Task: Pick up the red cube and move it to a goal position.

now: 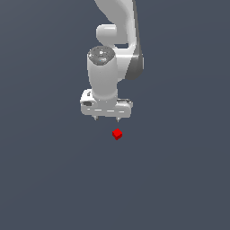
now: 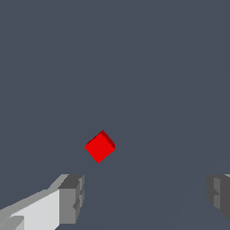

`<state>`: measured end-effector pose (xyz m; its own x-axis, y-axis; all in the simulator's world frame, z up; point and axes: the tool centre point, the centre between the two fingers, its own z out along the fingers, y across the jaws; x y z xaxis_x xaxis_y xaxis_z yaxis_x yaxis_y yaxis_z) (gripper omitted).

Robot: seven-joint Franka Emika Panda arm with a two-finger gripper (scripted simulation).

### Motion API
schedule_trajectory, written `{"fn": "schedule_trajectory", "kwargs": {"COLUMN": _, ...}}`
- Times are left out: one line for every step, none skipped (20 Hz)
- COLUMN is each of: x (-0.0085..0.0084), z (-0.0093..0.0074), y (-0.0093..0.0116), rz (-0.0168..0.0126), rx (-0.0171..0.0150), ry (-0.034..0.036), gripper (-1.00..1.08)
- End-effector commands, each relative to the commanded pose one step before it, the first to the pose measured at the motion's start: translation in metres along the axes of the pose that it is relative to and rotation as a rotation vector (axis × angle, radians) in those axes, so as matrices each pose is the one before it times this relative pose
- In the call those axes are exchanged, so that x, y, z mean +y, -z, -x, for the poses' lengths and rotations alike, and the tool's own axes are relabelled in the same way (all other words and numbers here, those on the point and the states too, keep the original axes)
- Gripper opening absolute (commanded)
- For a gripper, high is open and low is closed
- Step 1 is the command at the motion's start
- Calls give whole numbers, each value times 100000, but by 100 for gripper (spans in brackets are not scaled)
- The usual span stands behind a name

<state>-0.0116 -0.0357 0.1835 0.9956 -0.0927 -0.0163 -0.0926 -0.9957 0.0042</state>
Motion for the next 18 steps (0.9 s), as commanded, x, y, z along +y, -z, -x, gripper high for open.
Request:
{"fn": "schedule_trajectory", "kwargs": {"x": 1, "z": 0, "y": 0, "rz": 0, "rx": 0, "ry": 0, "gripper": 100}}
{"fn": "schedule_trajectory", "kwargs": {"x": 0, "z": 0, "y": -18, "rz": 1, "rx": 2, "ry": 69, "gripper": 100}}
{"fn": "schedule_trajectory", "kwargs": {"x": -25, "z": 0, "y": -55, "rz": -1, "rx": 6, "ry": 249, "gripper": 100}}
{"fn": "schedule_trajectory", "kwargs": {"x": -28, "z": 0, "y": -93, "rz": -2, "rx": 10, "ry": 391, "gripper": 100}}
{"fn": "schedule_trajectory", "kwargs": {"x": -42, "z": 0, "y": -130, "rz": -2, "rx": 14, "ry": 552, "gripper": 100}}
{"fn": "schedule_trajectory", "kwargs": {"x": -54, "z": 0, "y": -167, "rz": -3, "rx": 18, "ry": 711, "gripper": 100}}
{"fn": "schedule_trajectory", "kwargs": {"x": -67, "z": 0, "y": -204, "rz": -4, "rx": 22, "ry": 870, "gripper": 100}}
{"fn": "schedule_trajectory", "kwargs": {"x": -79, "z": 0, "y": -242, "rz": -5, "rx": 26, "ry": 1031, "gripper": 100}}
{"fn": "schedule_trajectory", "kwargs": {"x": -90, "z": 0, "y": -279, "rz": -5, "rx": 30, "ry": 1190, "gripper": 100}}
{"fn": "schedule_trajectory", "kwargs": {"x": -103, "z": 0, "y": -318, "rz": -6, "rx": 34, "ry": 1353, "gripper": 100}}
{"fn": "schedule_trajectory", "kwargs": {"x": -116, "z": 0, "y": -356, "rz": -7, "rx": 38, "ry": 1517, "gripper": 100}}
{"fn": "schedule_trajectory", "kwargs": {"x": -128, "z": 0, "y": -395, "rz": -8, "rx": 42, "ry": 1681, "gripper": 100}}
{"fn": "schedule_trajectory", "kwargs": {"x": -142, "z": 0, "y": -434, "rz": -9, "rx": 47, "ry": 1850, "gripper": 100}}
{"fn": "schedule_trajectory", "kwargs": {"x": -154, "z": 0, "y": -474, "rz": -10, "rx": 51, "ry": 2017, "gripper": 100}}
{"fn": "schedule_trajectory", "kwargs": {"x": -167, "z": 0, "y": -514, "rz": -10, "rx": 56, "ry": 2191, "gripper": 100}}
{"fn": "schedule_trajectory", "kwargs": {"x": -181, "z": 0, "y": -555, "rz": -11, "rx": 61, "ry": 2365, "gripper": 100}}
{"fn": "schedule_trajectory", "kwargs": {"x": -195, "z": 0, "y": -597, "rz": -12, "rx": 66, "ry": 2544, "gripper": 100}}
{"fn": "schedule_trajectory", "kwargs": {"x": -209, "z": 0, "y": -640, "rz": -13, "rx": 71, "ry": 2727, "gripper": 100}}
